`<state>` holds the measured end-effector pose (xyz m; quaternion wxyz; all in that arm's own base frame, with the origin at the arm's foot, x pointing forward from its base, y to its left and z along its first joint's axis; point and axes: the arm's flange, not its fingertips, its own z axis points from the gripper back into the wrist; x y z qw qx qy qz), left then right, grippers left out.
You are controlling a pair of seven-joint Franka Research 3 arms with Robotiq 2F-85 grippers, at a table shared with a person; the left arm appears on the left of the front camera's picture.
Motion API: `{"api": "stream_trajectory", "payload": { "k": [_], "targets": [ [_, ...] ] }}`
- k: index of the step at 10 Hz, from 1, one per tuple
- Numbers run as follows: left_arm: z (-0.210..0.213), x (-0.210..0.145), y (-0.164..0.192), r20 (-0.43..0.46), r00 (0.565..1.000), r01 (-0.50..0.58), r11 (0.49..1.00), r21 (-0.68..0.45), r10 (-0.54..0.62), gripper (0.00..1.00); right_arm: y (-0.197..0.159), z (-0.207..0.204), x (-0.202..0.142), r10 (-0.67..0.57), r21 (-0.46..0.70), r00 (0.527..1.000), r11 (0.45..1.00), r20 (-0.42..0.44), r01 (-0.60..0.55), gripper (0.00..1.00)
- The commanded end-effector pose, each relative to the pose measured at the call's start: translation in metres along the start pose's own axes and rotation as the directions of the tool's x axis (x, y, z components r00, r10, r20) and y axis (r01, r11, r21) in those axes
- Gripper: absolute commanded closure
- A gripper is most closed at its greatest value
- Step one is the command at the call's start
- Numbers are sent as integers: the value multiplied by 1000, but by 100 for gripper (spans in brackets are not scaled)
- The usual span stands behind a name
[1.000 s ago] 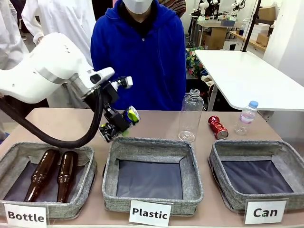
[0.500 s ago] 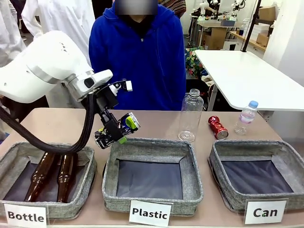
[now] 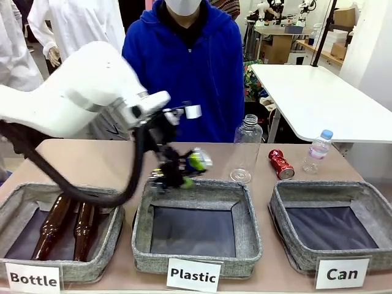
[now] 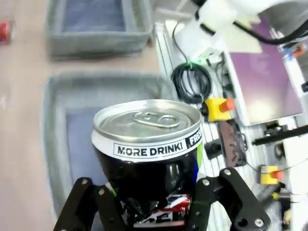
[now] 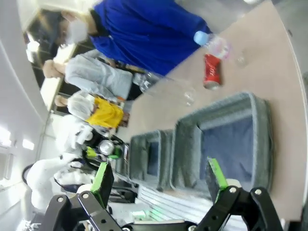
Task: Sort the can waste into the basket.
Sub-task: Pick up the can waste from the table and place it in the right Fabric basket.
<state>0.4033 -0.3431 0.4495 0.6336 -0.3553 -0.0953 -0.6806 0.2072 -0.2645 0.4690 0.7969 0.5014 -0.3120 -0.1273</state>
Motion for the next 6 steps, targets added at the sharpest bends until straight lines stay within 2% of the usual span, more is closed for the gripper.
{"api": "stream_trajectory", "payload": {
  "k": [1,2,3,4,6],
  "targets": [
    [-36,89,-28,-52,969,248,960,131,-243,100,11,32,-2,-30,-102,989,995,-147,15,0],
    [-63,134,-30,-61,942,335,932,140,-329,100,12,46,-6,-29,-115,982,993,-185,8,0],
    [-91,177,-25,-94,903,427,900,88,-419,100,8,57,-10,-11,-181,989,983,-148,-16,0],
    [-119,220,-8,-162,889,449,885,122,-429,100,1,74,-20,23,-212,985,975,-173,-60,0],
    [-168,284,28,-205,889,435,895,96,-410,100,-10,106,-43,149,-210,946,954,-288,-214,0]
  ]
}}
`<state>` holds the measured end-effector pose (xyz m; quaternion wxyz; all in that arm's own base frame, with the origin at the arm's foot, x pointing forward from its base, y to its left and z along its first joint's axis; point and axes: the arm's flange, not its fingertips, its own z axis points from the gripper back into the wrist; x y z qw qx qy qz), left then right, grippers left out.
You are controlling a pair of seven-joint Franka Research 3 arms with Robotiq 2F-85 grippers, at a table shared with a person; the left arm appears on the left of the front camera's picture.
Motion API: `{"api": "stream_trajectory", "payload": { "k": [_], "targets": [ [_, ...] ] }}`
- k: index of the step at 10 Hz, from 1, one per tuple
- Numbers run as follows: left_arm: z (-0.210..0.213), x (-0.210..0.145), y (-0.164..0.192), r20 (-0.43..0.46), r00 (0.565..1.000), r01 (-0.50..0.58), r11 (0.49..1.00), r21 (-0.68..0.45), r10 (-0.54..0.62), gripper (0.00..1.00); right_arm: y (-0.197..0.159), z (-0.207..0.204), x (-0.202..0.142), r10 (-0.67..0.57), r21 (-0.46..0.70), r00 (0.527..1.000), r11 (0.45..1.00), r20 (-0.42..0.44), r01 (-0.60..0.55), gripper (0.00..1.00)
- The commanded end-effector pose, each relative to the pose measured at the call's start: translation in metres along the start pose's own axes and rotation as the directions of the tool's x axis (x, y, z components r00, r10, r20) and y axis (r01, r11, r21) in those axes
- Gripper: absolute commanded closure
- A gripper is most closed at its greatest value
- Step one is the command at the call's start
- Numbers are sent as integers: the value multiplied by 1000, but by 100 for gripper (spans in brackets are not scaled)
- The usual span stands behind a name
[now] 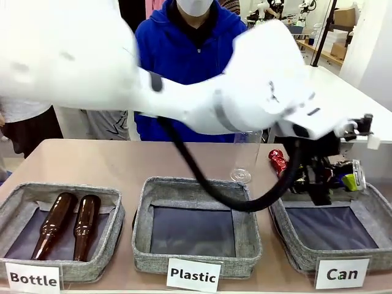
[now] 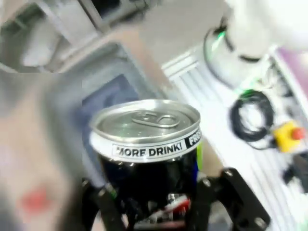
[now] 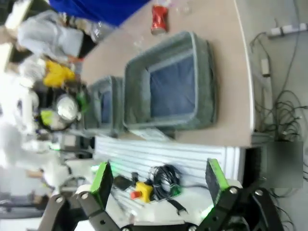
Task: Sort the can waste into the basket.
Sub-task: Pick up the can waste from the table and place it in the right Fabric basket.
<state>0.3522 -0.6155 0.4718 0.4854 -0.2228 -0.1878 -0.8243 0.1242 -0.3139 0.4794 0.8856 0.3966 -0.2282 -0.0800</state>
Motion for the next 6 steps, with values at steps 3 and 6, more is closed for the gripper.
{"api": "stream_trajectory", "payload": {
  "k": [3,6],
  "targets": [
    [-59,81,81,-102,994,-40,997,-59,34,100,0,0,0,0,0,1000,1000,0,0,0],
    [-69,90,78,-184,979,-92,995,-45,82,96,0,0,0,0,0,1000,1000,0,0,0]
  ]
}}
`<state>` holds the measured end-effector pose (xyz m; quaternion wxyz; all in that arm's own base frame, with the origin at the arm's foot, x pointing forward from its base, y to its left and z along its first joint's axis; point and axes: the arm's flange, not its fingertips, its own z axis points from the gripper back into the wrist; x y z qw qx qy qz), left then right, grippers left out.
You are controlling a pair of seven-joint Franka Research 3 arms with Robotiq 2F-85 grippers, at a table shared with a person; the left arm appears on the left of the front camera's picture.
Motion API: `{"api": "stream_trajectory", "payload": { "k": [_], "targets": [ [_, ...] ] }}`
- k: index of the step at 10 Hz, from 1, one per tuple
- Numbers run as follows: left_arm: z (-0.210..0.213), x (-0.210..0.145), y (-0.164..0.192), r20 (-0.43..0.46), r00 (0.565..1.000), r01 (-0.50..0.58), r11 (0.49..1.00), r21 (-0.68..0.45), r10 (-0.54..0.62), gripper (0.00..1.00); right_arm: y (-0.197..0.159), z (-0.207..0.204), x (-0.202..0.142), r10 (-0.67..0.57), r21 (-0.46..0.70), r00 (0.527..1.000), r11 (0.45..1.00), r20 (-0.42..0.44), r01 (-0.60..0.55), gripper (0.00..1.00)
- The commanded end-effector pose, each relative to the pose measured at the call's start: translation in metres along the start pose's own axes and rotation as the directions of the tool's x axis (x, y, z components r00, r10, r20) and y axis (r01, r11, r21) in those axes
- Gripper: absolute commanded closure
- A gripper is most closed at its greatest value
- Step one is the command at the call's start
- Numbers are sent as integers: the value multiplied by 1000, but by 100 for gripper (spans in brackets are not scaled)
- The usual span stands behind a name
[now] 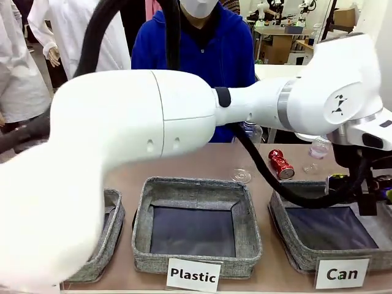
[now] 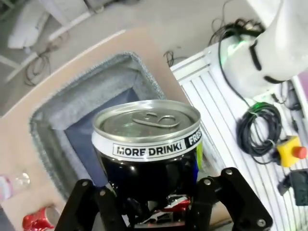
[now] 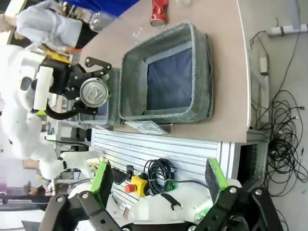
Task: Sort the can waste into the basket.
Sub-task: Pick up the can waste from the table and place it in the right Fabric basket.
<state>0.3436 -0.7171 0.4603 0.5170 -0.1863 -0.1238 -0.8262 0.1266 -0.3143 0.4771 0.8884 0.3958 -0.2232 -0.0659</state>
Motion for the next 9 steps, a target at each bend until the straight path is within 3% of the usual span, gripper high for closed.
{"api": "stream_trajectory", "payload": {
  "k": [1,2,3,4,5,6,7,9],
  "targets": [
    [-2,22,40,-61,998,-9,1000,17,10,50,2,2,-1,-22,-2,1000,1000,21,22,0],
    [-4,20,37,-82,997,5,1000,31,-3,40,2,2,-1,-22,-2,1000,1000,21,22,0],
    [-2,17,38,-88,996,12,999,32,-9,0,2,2,-1,-22,-2,1000,1000,21,22,0],
    [0,13,36,-92,996,10,999,49,-6,0,2,2,-1,-22,-2,1000,1000,21,22,0],
    [2,10,34,-85,996,4,997,72,2,30,2,2,-1,-22,-2,1000,1000,21,22,0],
    [4,8,31,-85,996,3,996,91,5,21,2,2,-1,-22,-2,1000,1000,21,22,0],
    [7,5,30,-86,996,0,996,92,8,0,2,2,-1,-22,-2,1000,1000,21,22,0],
    [13,-3,23,-81,996,-14,997,81,21,0,2,2,-1,-22,-2,1000,1000,21,22,0]
  ]
}}
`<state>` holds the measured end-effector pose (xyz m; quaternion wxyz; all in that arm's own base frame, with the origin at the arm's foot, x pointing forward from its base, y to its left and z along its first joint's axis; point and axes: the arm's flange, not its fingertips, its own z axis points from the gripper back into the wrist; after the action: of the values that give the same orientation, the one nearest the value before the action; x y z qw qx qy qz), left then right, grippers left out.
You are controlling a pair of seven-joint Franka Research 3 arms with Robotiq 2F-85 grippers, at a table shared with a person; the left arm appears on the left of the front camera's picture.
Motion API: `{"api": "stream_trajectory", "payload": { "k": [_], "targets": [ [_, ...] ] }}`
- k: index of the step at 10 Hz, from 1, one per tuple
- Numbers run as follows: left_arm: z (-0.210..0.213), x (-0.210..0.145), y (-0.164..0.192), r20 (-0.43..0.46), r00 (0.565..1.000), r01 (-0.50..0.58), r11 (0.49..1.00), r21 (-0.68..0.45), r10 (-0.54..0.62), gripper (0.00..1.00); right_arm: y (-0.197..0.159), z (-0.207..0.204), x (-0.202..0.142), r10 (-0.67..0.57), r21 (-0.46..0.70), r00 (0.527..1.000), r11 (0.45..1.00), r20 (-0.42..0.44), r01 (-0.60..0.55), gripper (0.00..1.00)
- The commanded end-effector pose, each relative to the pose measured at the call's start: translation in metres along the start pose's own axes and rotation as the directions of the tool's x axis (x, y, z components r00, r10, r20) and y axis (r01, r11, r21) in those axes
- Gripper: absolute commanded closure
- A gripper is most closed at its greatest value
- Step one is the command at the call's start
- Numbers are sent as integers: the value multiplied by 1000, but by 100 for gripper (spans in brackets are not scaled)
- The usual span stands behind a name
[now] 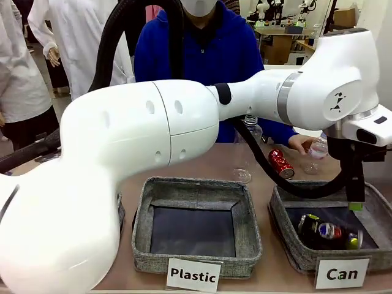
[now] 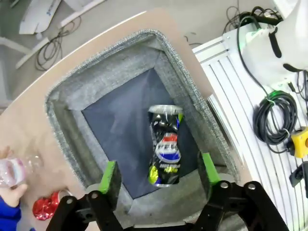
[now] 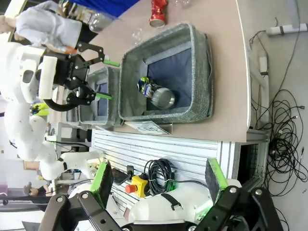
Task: Sort the can waste into the basket.
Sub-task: Pick up the can waste from the table and place it in the right Fabric basket.
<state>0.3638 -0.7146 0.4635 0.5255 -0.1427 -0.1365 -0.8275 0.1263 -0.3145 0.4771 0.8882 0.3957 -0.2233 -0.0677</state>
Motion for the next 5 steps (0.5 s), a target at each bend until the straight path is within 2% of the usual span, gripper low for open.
{"api": "stream_trajectory", "payload": {
  "k": [1,3,4,5],
  "targets": [
    [9,2,3,-26,999,-34,999,29,35,0,2,2,-1,-19,-1,1000,1000,20,19,0],
    [27,-11,-6,-35,992,-125,992,7,125,0,2,2,-1,-19,-1,1000,1000,20,19,0],
    [38,-26,-13,-73,983,-172,983,-61,167,0,0,0,0,0,0,1000,1000,0,0,0],
    [53,-44,-25,-131,974,-200,970,-136,182,0,7,-23,10,-60,38,998,997,1,60,0]
  ]
}}
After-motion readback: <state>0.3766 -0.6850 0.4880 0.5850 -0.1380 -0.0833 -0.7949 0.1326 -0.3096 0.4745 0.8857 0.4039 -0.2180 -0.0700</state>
